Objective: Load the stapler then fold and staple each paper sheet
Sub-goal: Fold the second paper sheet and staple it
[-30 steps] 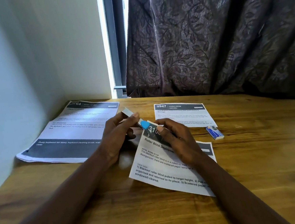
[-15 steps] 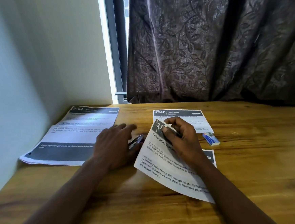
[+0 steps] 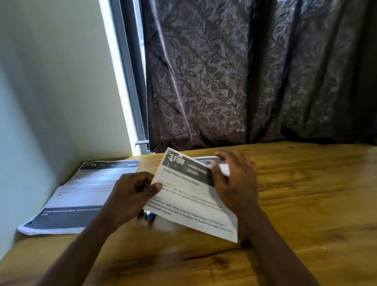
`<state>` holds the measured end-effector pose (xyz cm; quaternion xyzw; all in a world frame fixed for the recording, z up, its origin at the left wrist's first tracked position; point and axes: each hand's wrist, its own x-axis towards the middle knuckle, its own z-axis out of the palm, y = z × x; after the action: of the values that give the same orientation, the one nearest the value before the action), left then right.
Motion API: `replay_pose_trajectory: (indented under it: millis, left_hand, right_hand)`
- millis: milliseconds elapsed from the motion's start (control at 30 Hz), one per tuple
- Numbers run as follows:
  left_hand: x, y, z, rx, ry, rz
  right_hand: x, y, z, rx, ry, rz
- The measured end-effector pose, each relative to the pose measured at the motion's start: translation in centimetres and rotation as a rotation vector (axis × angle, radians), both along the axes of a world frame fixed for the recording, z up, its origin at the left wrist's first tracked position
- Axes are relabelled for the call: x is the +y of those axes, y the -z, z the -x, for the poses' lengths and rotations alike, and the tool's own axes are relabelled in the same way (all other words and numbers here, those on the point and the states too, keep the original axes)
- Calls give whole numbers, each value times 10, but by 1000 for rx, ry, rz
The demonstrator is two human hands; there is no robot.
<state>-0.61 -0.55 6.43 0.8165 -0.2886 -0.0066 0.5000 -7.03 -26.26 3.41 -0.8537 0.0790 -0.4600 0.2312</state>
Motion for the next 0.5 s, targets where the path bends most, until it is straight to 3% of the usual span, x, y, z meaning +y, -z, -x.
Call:
replay_pose_trajectory:
  millis: [167,333,500]
  left_hand:
    - [-12,-17,-28,-44,-214,121]
    - [-70,-12,-45,-86,-335,52]
    - [-112,-1,-58,-109,-405,-233]
  right_hand:
    - [-54,9,3,140,121,-318]
    - [-70,26,12,393,97,-295]
    - [-72,30,7,572,119,-128]
